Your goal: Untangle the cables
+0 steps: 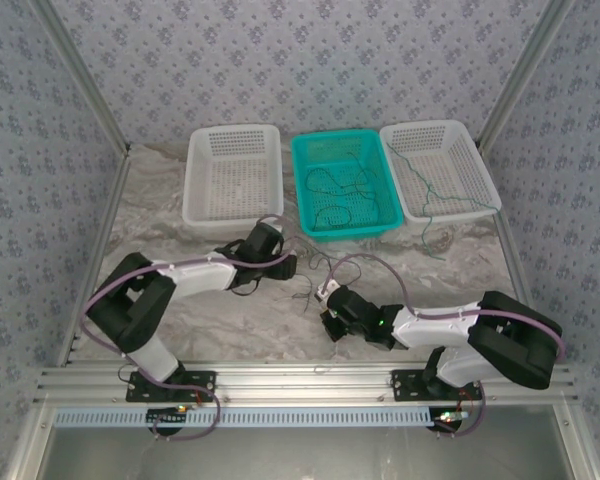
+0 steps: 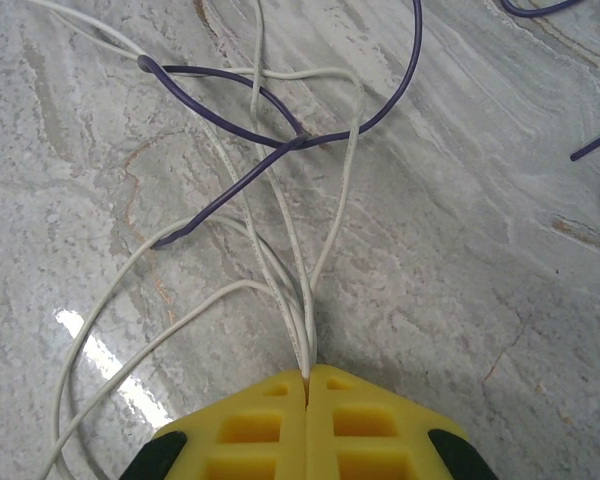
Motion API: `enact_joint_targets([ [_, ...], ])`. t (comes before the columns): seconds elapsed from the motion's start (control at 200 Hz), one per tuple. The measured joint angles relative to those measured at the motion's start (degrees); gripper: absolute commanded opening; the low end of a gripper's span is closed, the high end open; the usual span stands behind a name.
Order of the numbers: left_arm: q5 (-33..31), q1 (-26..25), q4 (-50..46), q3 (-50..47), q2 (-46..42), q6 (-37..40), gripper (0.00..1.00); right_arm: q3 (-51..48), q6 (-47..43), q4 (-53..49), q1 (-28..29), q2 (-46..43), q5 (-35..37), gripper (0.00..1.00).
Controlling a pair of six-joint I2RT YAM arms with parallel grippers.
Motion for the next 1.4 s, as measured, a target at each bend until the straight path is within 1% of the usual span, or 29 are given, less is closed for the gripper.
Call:
enact_joint_targets([
  [0.12,4.46,0.0,0.74,-0.76,-3.19,4.39,0.76,0.26,-0.26,-0.13,0.0,0.26,0.04,0.0],
  [0.21,9.22,-0.04,0.28,-0.57,-3.85,10.4,0.75,0.39,-0.42,-0.17,0.0,0.42,0.11,0.0],
  [0.275,11.26,-0.04,-1.36,-0.28,-3.67,14.8,0.75,0.48,-0.42,-0.28,0.0,0.48,0.13,0.0],
  [0.385,12.13,-0.04,-4.15,0.85,-2.43,21.62,0.77,0.81,-0.46,-0.61,0.0,0.63,0.13,0.0],
  [0.47,12.0,-0.04,-4.5,1.79,-0.57,26.01,0.78,0.98,-0.61,-0.92,0.0,0.74,0.13,0.0],
  [0.52,11.65,-0.04,-4.22,2.27,0.83,28.0,0.78,1.09,-0.63,-1.01,0.0,0.79,0.11,0.0],
  [0.56,11.54,-0.04,-3.74,2.69,2.32,29.33,0.75,1.18,-0.61,-1.22,0.0,0.79,0.11,0.0],
  [0.62,11.45,-0.04,-3.13,3.43,4.57,30.77,0.65,1.38,-0.61,-1.51,0.0,0.81,0.11,0.0],
  [0.7,10.82,-0.04,-2.27,4.57,7.39,31.67,0.47,1.79,-0.61,-2.21,0.0,0.92,0.11,0.0],
  [0.74,10.58,0.2,-2.05,4.94,7.54,32.2,0.35,1.88,-0.61,-2.36,0.0,0.94,0.11,0.0],
  [0.75,10.71,0.24,-1.84,4.98,7.58,32.54,0.29,1.88,-0.61,-2.38,0.0,0.94,0.11,0.0],
  [0.77,10.58,0.24,-1.46,5.05,7.61,32.09,0.22,1.88,-0.59,-2.38,0.0,0.94,0.11,0.0],
  [0.83,10.84,0.22,-0.79,5.05,7.67,32.04,0.0,1.88,-0.57,-2.4,0.0,0.94,0.15,0.0],
  [0.914,11.67,0.17,-0.09,4.74,7.28,31.82,0.0,1.88,-0.37,-2.4,0.0,0.94,0.24,0.0],
  [0.979,12.98,0.17,0.31,3.37,4.92,31.1,0.0,1.88,-0.11,-2.4,0.0,0.94,0.5,0.0],
  [1.114,17.2,0.31,-1.03,2.45,-5.53,29.2,0.0,2.1,1.81,-2.38,0.0,1.46,1.38,0.0],
  [1.199,20.09,0.79,-1.9,4.09,-12.48,28.02,0.0,2.47,3.17,-2.27,-0.15,2.12,1.75,0.0],
  [1.319,23.63,3.89,-2.32,8.92,-18.73,25.27,0.0,3.06,4.55,-2.23,-0.5,3.52,1.88,0.0],
  [1.404,24.35,6.58,-2.51,12.44,-21.46,22.84,0.0,3.45,5.46,-1.97,-0.55,4.33,2.01,0.0],
])
